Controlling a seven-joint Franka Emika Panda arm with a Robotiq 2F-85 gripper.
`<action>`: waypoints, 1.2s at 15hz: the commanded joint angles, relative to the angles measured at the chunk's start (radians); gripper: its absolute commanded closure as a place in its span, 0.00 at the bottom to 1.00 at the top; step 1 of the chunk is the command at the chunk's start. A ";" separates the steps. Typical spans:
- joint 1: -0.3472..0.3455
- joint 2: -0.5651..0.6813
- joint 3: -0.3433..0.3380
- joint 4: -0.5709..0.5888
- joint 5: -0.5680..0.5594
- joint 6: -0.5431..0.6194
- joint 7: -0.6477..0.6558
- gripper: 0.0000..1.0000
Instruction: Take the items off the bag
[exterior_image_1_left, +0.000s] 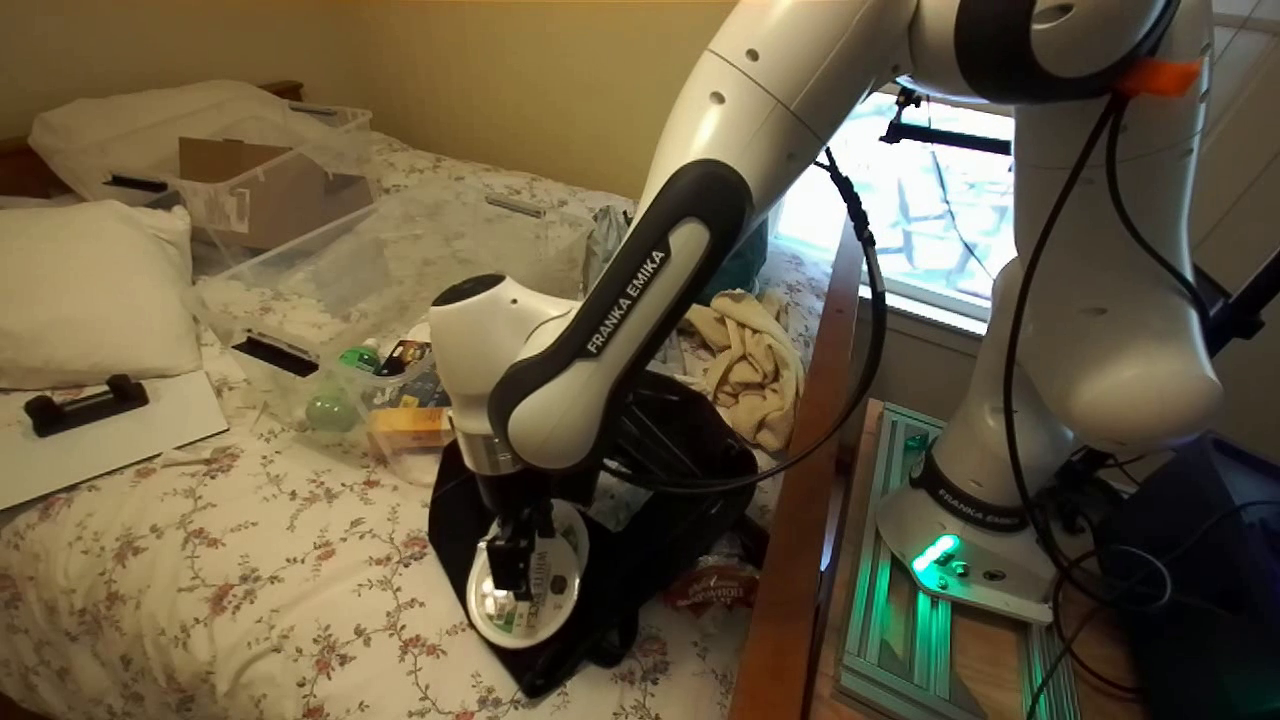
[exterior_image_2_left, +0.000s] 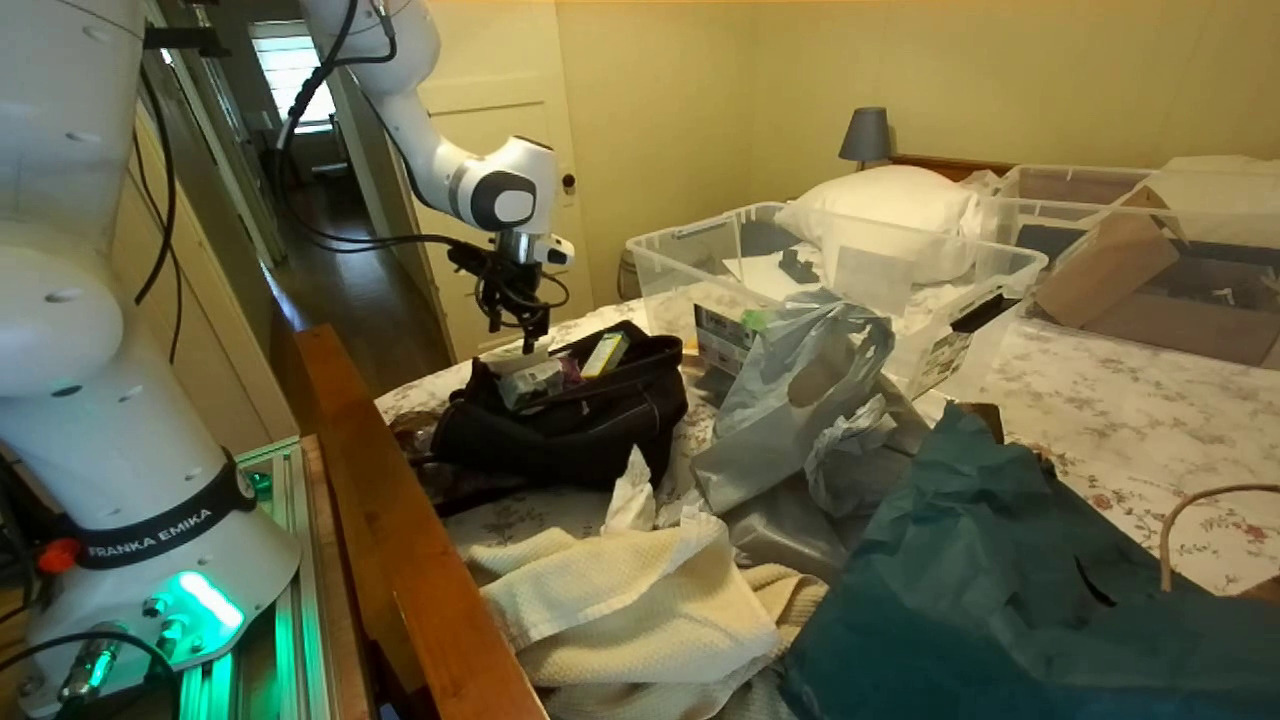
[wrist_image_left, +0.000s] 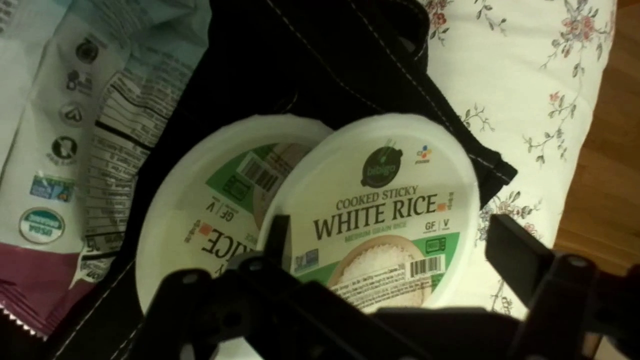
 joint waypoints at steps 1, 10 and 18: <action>0.045 -0.011 -0.036 0.003 -0.041 0.004 0.095 0.00; 0.109 -0.050 -0.092 -0.030 -0.108 0.108 0.255 0.00; 0.105 -0.019 -0.105 -0.030 -0.110 0.122 0.267 0.00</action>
